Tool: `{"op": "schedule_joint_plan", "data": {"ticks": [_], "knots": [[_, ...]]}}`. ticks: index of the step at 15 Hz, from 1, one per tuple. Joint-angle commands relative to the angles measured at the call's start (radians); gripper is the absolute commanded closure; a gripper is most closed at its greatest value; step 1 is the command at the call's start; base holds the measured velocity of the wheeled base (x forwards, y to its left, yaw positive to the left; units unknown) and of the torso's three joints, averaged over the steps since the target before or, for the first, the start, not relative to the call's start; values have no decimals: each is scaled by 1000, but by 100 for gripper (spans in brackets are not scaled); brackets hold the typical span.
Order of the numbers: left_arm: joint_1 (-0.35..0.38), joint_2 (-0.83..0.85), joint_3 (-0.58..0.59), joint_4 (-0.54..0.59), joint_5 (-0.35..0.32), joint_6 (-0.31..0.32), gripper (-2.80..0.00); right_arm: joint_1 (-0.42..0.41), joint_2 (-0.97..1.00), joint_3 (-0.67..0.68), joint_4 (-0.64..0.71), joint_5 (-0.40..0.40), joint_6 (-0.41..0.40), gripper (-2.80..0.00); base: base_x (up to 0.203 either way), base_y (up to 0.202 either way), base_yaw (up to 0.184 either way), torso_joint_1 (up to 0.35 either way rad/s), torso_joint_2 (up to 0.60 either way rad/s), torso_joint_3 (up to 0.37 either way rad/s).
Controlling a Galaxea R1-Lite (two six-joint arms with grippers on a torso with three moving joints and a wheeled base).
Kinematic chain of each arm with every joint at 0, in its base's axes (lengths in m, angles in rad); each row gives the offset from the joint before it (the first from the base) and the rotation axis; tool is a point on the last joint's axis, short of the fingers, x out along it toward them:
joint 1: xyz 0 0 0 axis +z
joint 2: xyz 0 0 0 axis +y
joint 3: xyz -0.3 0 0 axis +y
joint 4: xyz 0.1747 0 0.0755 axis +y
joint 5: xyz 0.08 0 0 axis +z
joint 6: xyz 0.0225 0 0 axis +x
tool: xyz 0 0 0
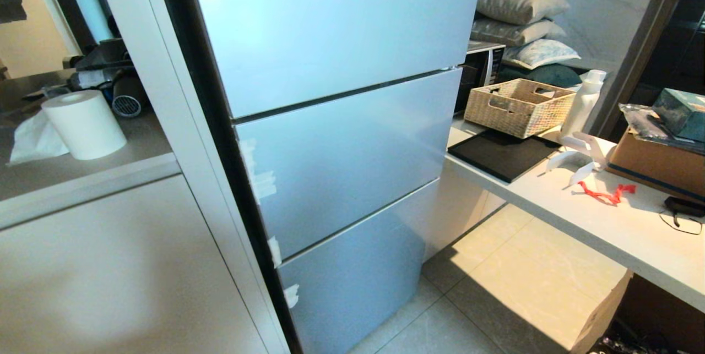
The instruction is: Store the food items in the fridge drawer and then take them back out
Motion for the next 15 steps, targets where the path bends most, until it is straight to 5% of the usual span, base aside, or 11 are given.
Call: {"op": "schedule_joint_plan", "data": {"ticks": [1, 15], "knots": [[0, 1, 2, 0, 0, 0, 0, 0, 0, 0, 0, 0, 1, 0, 0, 0, 0, 0, 0, 0], [0, 1, 2, 0, 0, -1, 0, 0, 0, 0, 0, 0, 1, 0, 0, 0, 0, 0, 0, 0]]}}
